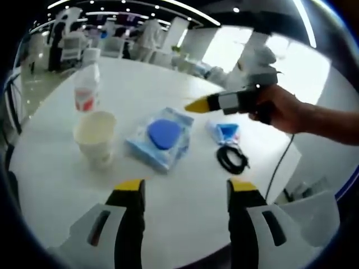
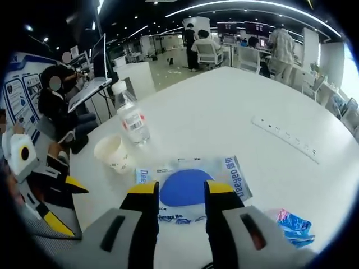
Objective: Arrange the tabletop items into an orderly group along one side of the table until the central work area is clear of visible clutter.
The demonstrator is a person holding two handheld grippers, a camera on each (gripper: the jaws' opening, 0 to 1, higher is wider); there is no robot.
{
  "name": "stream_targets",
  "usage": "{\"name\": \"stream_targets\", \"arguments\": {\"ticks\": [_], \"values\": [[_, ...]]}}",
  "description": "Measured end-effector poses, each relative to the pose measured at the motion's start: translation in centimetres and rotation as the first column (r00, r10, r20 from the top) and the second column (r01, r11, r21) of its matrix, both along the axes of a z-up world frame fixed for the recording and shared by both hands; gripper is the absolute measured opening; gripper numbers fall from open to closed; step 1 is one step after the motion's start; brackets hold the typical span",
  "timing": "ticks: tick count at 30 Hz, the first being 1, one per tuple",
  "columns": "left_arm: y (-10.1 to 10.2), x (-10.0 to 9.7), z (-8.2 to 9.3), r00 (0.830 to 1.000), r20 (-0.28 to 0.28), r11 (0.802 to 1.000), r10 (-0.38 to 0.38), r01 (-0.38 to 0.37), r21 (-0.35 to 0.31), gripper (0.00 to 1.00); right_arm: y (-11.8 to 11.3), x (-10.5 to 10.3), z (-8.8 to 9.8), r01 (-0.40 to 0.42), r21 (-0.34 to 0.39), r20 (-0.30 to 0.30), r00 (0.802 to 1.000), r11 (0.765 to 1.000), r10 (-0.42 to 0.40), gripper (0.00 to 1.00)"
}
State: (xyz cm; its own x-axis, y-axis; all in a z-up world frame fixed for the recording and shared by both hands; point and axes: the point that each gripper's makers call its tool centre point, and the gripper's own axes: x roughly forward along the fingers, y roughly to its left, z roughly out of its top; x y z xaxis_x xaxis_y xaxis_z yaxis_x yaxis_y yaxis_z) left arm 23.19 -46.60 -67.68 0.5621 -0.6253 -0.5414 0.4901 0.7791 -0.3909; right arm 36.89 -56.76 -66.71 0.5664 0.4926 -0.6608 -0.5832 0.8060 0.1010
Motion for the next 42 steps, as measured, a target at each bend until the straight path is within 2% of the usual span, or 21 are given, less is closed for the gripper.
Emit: {"name": "stream_targets", "arguments": {"ticks": [12,20,25,42], "values": [[0.1,0.0,0.0,1.0,-0.001,1.0,0.002,-0.002,0.001,0.56,-2.4,-0.5,-1.1,0.032,-0.003,-0.024,0.999,0.999,-0.033,0.33],[0.1,-0.2,0.1,1.0,0.0,1.0,0.001,-0.001,0.006,0.55,-2.9,-1.3,-1.7,0.056,0.005,-0.041,0.998,0.998,-0.056,0.32],[0.3,-0.2,0.1,1.0,-0.001,1.0,0.007,-0.007,0.007,0.55,-2.6,-1.8,-1.2,0.053,0.007,-0.036,0.998,0.999,-0.052,0.32],[-0.1,-0.5,-0.1,1.0,-0.007,1.0,-0.01,0.01,0.02,0.55,-3.8,-1.9,-1.7,0.064,0.008,-0.04,0.997,0.998,-0.063,0.32]]}}
